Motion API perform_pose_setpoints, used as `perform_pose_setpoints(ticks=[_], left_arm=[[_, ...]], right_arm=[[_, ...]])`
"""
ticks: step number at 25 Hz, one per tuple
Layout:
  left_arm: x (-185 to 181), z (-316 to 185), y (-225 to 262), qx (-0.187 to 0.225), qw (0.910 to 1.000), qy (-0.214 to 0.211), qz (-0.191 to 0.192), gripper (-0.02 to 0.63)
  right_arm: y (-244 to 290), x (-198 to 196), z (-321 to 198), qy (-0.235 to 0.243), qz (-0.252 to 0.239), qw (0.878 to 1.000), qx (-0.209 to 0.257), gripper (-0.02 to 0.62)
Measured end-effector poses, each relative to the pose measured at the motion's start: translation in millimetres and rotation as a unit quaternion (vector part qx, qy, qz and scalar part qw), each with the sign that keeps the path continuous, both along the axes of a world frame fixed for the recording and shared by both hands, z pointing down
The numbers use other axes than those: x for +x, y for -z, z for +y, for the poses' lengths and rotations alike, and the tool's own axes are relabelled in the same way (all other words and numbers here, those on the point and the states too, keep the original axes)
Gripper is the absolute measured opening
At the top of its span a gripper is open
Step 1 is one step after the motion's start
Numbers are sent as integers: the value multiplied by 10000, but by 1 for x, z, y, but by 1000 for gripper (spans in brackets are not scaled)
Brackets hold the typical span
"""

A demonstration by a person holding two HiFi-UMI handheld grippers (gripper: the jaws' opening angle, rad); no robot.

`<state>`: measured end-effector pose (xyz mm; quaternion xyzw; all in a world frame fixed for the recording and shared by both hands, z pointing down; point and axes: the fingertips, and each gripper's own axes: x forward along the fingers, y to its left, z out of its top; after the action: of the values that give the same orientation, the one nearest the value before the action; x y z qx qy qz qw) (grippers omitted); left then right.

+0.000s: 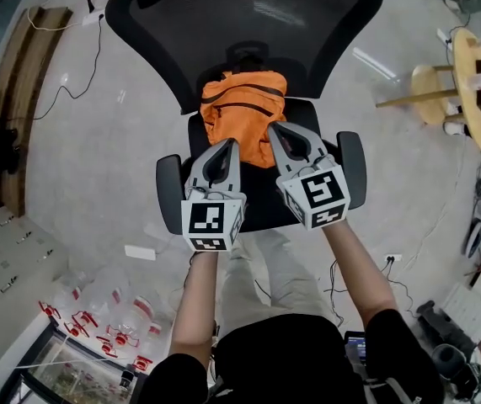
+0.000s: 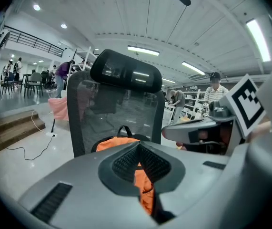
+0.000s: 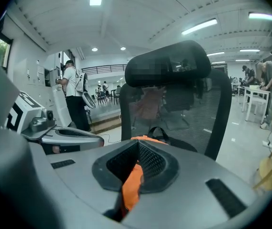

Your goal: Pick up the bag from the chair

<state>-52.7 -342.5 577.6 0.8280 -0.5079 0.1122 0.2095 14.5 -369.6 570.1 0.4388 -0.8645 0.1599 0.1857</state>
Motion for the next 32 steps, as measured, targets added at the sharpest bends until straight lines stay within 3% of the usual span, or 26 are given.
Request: perform_pose_setpoints(ticks=[9,17,25,32], left_arm=[[-2,-21,-24,-13,10000,80,-54,3],[-5,-36,-47,-118,9998,148,57,3],[-8,-43,-64,-176,9997,160,-84,3],[-8,-47,-67,-167,9996,223,-81,3]], right_arm=[[-29,3,-24,3,145,9999,-35,-2],[-54,-6,-56,471,778,9957,199,-2],[-75,-14,-95,795,1405,9860,418,2],[-83,-18,-119,1011,1835,9764,525,69]])
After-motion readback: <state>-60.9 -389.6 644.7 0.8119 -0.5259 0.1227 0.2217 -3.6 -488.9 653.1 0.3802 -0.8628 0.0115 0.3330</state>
